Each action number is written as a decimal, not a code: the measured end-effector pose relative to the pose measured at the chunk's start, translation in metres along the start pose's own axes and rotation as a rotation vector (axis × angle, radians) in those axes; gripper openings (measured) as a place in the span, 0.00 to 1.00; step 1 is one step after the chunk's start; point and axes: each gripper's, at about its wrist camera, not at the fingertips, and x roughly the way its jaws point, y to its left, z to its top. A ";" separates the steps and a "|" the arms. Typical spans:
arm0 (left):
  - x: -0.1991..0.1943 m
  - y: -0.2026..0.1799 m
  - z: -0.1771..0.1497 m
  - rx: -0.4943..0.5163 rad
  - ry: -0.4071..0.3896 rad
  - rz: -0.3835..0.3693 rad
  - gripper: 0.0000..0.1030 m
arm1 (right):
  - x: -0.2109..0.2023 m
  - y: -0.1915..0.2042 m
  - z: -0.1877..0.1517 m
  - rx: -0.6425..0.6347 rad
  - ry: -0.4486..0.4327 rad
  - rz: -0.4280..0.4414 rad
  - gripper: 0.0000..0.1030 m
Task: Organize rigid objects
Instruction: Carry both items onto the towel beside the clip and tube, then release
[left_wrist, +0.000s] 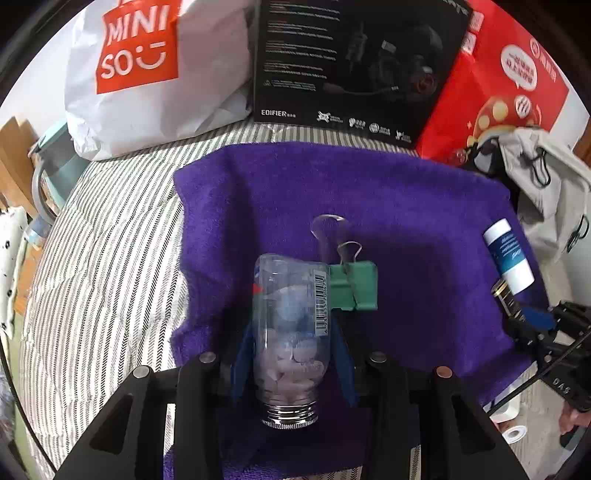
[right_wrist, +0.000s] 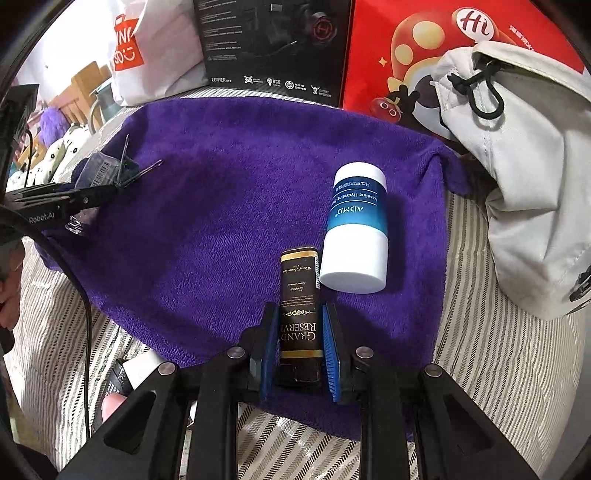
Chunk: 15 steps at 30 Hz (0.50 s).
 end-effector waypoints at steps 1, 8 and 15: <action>0.001 -0.003 -0.001 0.015 0.006 0.013 0.37 | 0.000 0.001 0.000 -0.002 0.000 -0.001 0.23; 0.000 -0.011 -0.008 0.064 0.016 0.057 0.37 | 0.001 -0.001 0.001 -0.007 0.012 0.006 0.25; -0.004 -0.017 -0.015 0.104 0.035 0.073 0.50 | -0.006 -0.010 -0.002 0.010 0.023 -0.017 0.54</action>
